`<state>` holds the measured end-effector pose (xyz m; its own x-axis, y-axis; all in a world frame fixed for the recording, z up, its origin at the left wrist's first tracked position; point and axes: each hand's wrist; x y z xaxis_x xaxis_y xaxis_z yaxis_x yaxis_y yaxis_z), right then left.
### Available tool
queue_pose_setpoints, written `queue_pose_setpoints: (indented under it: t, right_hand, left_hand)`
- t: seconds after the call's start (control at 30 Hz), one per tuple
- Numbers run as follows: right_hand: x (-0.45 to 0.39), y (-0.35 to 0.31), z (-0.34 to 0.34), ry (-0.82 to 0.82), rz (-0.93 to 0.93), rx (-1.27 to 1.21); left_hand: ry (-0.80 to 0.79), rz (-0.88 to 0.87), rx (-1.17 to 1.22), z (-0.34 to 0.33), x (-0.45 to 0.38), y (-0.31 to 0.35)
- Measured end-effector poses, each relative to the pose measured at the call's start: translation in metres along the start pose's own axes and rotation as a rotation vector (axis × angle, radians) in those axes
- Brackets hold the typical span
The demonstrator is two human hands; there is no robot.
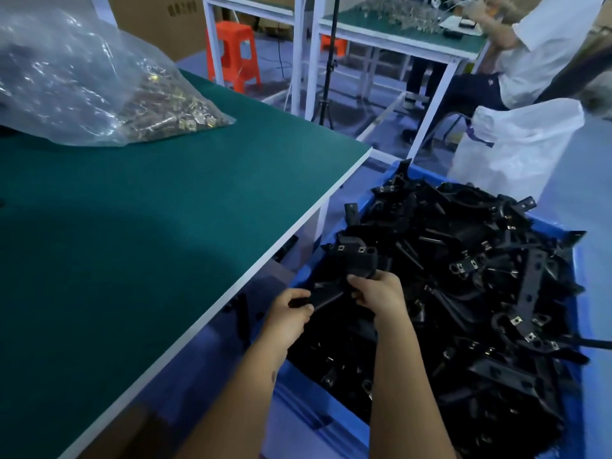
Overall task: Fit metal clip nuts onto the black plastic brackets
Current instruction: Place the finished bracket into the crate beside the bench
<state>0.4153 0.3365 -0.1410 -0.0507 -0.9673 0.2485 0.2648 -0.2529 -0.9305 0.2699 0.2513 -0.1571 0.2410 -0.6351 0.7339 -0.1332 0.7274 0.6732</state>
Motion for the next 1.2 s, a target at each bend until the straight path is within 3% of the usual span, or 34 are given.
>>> queue_pose_setpoints:
  t: [0.2, 0.3, 0.4, 0.5, 0.6, 0.77, 0.87, 0.93, 1.03, 1.2]
  right_hand:
    - [0.001, -0.009, -0.006, 0.253, 0.087, 0.498]
    - [0.002, -0.016, -0.008, 0.293, 0.119, 0.619]
    - [0.007, -0.033, -0.01, 0.355, 0.216, 0.524]
    - [0.015, -0.067, -0.023, 0.398, 0.36, 0.354]
    - [0.027, -0.113, -0.049, 0.388, 0.534, 0.172]
    - [0.063, -0.189, -0.116, 0.167, 0.793, -0.115]
    - [0.099, -0.225, -0.178, -0.067, 0.914, -0.19]
    - [0.129, -0.236, -0.223, -0.253, 0.975, -0.189]
    - [0.176, -0.232, -0.287, -0.504, 1.032, -0.122]
    - [0.23, -0.207, -0.365, -0.785, 1.048, 0.007]
  left_hand:
    - [-0.117, 0.134, -0.151, 0.007, -0.002, 0.0]
    - [-0.16, 0.177, -0.248, 0.009, 0.004, 0.007]
    - [-0.198, 0.199, -0.428, 0.01, 0.019, 0.022]
    - [-0.186, 0.021, -0.566, 0.007, 0.034, 0.048]
    - [-0.223, -0.247, -0.315, 0.01, 0.065, 0.079]
    - [-0.03, -0.545, 0.209, 0.068, 0.112, 0.096]
    - [-0.005, -0.617, 0.545, 0.128, 0.135, 0.089]
    - [0.105, -0.648, 0.672, 0.17, 0.144, 0.079]
    - [0.423, -0.658, 0.695, 0.23, 0.15, 0.053]
    - [0.887, -0.581, 0.431, 0.314, 0.158, 0.0]
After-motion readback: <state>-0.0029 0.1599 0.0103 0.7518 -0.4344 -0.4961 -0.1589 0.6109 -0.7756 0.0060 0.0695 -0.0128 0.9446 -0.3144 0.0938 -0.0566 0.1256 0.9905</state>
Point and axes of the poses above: each hand's wrist, its own x-axis away from the middle knuckle, its own z-axis out of the back of the hand, y = z × x, and after that the axes turned 13 degrees about z, right-handed
